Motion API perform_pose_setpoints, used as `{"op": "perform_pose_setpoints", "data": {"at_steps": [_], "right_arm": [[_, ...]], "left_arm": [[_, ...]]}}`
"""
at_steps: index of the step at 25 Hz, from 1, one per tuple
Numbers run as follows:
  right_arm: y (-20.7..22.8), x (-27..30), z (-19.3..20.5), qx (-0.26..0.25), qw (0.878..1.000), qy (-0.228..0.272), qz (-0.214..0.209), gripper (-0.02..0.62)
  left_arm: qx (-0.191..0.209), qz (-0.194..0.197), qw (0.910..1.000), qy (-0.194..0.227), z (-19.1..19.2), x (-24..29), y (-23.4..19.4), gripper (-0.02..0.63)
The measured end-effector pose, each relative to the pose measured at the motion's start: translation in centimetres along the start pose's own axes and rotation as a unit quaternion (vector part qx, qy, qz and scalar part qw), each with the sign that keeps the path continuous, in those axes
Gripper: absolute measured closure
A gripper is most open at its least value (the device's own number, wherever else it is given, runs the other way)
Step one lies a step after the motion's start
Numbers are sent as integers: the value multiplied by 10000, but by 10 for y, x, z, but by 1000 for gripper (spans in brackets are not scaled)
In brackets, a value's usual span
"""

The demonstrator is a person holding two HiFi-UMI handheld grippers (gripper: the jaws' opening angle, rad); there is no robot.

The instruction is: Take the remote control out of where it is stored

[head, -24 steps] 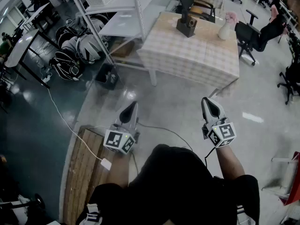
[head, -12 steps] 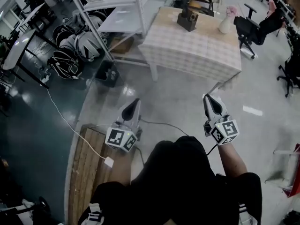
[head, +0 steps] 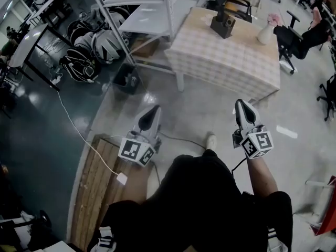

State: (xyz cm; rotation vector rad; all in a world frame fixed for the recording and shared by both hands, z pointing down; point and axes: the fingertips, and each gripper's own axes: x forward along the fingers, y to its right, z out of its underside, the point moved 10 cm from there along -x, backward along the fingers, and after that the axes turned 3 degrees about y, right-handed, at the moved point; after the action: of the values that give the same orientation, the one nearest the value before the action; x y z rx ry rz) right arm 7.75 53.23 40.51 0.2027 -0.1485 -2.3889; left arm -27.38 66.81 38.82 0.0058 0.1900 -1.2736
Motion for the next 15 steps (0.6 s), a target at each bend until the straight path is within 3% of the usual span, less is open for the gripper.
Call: {"op": "perform_pose_setpoints", "data": {"at_steps": [11,15], "right_arm": [[97,85,-13,5,9993,125,-364,591],[139,104,-16,-39,9988,124,-463,591]], "left_arm": [[226,-289,9993,75,4,106,-11,604],[114,-307,9994,99,10,153,-9,604]]}}
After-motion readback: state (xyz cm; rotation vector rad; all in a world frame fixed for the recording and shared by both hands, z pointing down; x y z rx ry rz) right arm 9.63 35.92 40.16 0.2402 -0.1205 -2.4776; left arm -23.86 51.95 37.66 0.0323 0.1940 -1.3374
